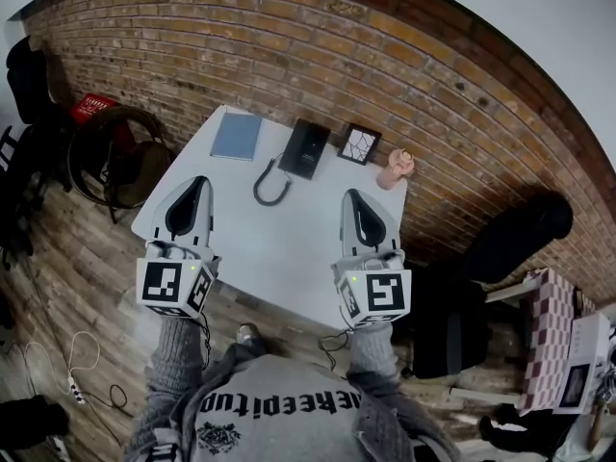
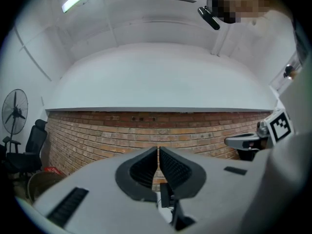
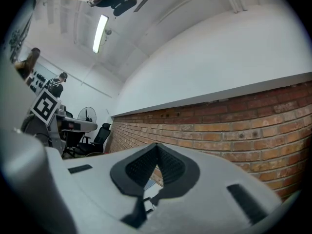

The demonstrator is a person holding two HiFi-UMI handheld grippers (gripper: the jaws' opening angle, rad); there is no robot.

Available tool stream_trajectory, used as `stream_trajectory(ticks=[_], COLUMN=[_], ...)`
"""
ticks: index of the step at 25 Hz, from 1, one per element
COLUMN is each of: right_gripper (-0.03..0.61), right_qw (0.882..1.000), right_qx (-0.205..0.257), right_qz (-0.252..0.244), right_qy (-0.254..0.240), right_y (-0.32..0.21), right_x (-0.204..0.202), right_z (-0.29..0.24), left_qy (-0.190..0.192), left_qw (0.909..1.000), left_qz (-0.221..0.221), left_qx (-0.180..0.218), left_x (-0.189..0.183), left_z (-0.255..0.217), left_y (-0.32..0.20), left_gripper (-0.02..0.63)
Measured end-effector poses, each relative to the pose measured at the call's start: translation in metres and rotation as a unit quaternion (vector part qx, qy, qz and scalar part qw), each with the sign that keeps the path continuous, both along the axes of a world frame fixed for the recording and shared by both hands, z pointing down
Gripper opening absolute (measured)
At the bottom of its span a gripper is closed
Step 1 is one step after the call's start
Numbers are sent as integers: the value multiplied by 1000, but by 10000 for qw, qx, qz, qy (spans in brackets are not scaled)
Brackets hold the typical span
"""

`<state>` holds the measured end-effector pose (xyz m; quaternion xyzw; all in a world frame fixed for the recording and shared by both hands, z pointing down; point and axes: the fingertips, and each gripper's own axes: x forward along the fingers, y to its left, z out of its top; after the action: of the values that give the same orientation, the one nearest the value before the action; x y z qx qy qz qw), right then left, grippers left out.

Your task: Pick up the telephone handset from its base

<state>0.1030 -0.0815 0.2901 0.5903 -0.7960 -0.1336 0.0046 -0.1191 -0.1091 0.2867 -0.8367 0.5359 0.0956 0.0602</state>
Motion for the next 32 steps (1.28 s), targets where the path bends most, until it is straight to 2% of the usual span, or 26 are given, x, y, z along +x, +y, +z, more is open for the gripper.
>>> stream_trajectory(ticks=[12,20,32], right_gripper=[5,6,6], right_qw=[9997,9991,9994], right_qx=[-175,-346,-297], right_qz=[150,189,150], right_qy=[41,124,82], right_y=[-61,-91,-157], right_x=[-51,-54,-47], right_z=[19,28,27], left_qy=[-19,29,-20], left_qw=[9996,9989,9991], left_qz=[186,239,204], left_qx=[-210,-398,-384], left_x=[-46,-49,-45], left_z=[23,39,36], left_y=[-71,-98,-156], left_gripper=[14,14,14])
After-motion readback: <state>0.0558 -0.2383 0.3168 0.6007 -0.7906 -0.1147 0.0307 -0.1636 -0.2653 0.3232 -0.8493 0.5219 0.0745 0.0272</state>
